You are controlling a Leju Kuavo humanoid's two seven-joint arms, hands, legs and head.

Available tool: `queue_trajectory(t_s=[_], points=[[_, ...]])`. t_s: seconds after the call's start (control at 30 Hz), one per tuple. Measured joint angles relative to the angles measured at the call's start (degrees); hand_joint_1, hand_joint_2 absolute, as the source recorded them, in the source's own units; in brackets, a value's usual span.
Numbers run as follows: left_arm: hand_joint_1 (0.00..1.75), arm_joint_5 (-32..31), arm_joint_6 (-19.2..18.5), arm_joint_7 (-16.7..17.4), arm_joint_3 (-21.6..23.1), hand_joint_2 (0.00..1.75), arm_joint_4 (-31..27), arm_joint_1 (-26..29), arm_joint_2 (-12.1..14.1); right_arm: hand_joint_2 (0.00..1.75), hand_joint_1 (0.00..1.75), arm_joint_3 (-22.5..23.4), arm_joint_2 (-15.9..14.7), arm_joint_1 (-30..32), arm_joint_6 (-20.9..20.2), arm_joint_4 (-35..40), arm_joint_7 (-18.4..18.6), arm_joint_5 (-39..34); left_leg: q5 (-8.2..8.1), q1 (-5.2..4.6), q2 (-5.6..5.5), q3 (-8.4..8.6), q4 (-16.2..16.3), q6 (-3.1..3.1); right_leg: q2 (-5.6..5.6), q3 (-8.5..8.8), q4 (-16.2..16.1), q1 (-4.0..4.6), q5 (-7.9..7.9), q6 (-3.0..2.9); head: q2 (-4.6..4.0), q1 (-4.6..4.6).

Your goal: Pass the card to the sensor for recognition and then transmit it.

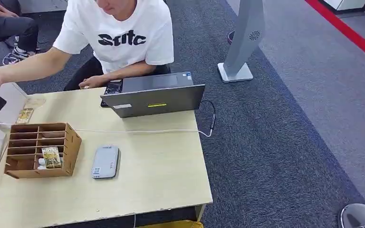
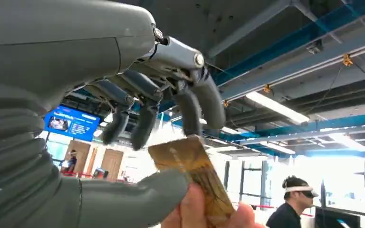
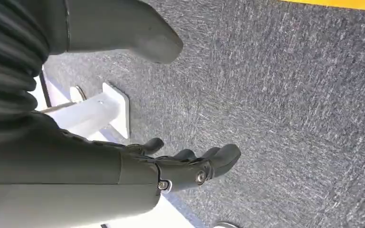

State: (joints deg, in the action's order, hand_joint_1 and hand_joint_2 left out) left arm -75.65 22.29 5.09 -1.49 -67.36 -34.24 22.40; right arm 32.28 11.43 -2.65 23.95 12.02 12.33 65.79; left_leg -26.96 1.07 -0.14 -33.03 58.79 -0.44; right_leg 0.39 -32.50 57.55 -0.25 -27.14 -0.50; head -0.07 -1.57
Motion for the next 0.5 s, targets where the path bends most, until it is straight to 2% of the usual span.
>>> queue_trajectory(t_s=[0.23, 0.3, 0.4, 0.5], points=[[0.0, 2.1, 1.93, -1.75, -0.35, 1.75, -1.58, 4.06, -0.77, 1.75, 0.0, 0.22, 0.02, 0.01, -0.11, 0.0, -0.16, 0.75, 0.0, 0.0, 0.03, -0.01, 0.0, 0.0, 0.03, 0.0, 0.0, 0.0, 0.0, 0.0, 0.0, 0.0], [0.0, 3.94, 3.68, -3.65, -1.12, 1.75, -3.35, 6.82, -0.85, 1.75, 0.0, 0.35, 0.07, 0.02, -0.06, 0.0, -0.09, 0.77, -0.01, 0.0, 0.08, 0.0, -0.01, 0.0, 0.09, 0.0, 0.0, 0.0, 0.0, 0.0, 0.0, 0.02], [0.0, 7.28, 6.94, -7.5, -2.65, 1.75, -8.25, 13.61, -2.16, 1.75, 0.0, 1.14, 0.24, 0.02, -0.02, 0.0, 0.04, 0.77, -0.06, -0.03, 0.19, 0.01, -0.02, 0.02, 0.19, -0.03, 0.0, -0.03, -0.02, 0.0, 0.0, 0.0], [0.0, 12.12, 12.58, -13.1, -3.95, 1.75, -16.48, 24.33, -5.52, 1.75, 0.0, 1.97, 0.52, 0.05, 0.02, 0.0, 0.15, 0.53, -0.2, -0.07, 0.36, 0.01, -0.03, 0.08, 0.36, -0.05, -0.02, -0.07, -0.07, 0.02, 0.0, 0.0]])
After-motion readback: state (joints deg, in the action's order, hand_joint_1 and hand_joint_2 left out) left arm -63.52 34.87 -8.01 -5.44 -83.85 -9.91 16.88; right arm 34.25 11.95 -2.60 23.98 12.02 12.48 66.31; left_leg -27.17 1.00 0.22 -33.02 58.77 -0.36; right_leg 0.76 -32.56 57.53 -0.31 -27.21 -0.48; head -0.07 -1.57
